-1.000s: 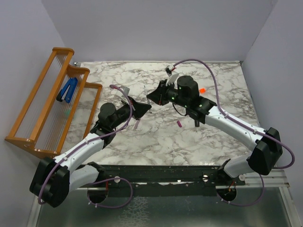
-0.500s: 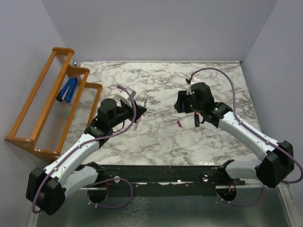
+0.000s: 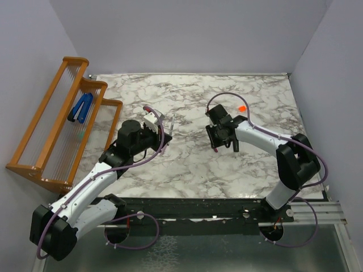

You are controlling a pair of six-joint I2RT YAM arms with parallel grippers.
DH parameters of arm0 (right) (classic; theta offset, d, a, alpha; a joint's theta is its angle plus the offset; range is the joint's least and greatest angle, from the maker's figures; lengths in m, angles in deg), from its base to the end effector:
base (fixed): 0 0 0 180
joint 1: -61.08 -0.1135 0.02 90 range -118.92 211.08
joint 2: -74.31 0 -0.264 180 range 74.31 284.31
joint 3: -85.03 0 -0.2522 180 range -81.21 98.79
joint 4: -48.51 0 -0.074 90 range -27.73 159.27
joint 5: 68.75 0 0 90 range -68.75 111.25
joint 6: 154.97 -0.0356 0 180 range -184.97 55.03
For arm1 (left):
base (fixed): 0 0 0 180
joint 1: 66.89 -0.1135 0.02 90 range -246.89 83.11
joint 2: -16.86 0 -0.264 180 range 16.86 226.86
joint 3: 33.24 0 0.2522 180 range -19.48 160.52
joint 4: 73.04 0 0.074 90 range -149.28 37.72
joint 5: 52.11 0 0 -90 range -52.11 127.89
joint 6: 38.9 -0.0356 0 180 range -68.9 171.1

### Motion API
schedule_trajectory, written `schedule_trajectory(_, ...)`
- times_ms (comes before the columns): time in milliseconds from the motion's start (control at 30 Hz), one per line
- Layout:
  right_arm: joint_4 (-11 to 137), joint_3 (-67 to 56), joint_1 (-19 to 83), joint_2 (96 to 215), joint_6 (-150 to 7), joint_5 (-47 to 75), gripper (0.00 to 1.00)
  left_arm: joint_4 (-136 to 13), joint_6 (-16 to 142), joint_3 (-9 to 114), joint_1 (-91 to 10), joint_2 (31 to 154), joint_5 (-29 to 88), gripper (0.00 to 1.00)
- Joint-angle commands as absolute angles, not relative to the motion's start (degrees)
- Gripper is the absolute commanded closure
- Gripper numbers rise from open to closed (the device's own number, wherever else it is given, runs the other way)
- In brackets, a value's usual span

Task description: Insert the pens into the pen caps

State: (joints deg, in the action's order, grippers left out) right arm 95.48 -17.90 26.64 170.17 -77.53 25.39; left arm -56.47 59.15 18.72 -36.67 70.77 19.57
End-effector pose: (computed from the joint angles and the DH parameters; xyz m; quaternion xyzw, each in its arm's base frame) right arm 0.2742 0.1849 0.1950 -0.1780 0.9608 0.0513 0.2065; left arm 0.1834 -0.1198 0.2840 0.2453 0.7685 -0.3111 0.5024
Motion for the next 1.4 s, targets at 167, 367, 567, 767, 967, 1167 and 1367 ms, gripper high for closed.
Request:
schedule_trajectory(167, 94.6, -13.3, 26.9, 175.0, -74.8, 27.8, 0.69, -55.7, 58.4, 20.0, -36.7, 70.1, 20.4, 1.0)
schedule_trajectory(367, 93.0, -13.9, 27.6, 176.8, -75.2, 27.1, 0.71, -54.3, 57.7, 20.1, -36.9, 69.2, 20.9, 1.0)
schedule_trajectory(567, 91.1, -15.2, 28.4, 177.9, -75.3, 27.0, 0.73, -53.8, 57.4, 20.1, -37.1, 69.0, 20.7, 1.0)
schedule_trajectory(767, 89.9, -15.9, 29.0, 178.8, -75.6, 26.0, 0.74, -52.8, 56.6, 20.7, -37.3, 69.3, 20.6, 1.0)
schedule_trajectory(967, 89.1, -16.8, 29.2, 179.4, -76.0, 24.8, 0.74, -52.5, 56.1, 20.8, -37.7, 69.6, 20.5, 1.0)
schedule_trajectory(1167, 88.7, -18.2, 29.3, 179.7, -76.4, 23.8, 0.86, -52.8, 55.9, 20.6, -38.0, 70.3, 20.1, 1.0)
schedule_trajectory(1367, 88.7, -18.3, 29.3, 178.4, -76.5, 23.6, 1.0, -53.5, 56.1, 20.3, -38.1, 70.8, 18.8, 1.0)
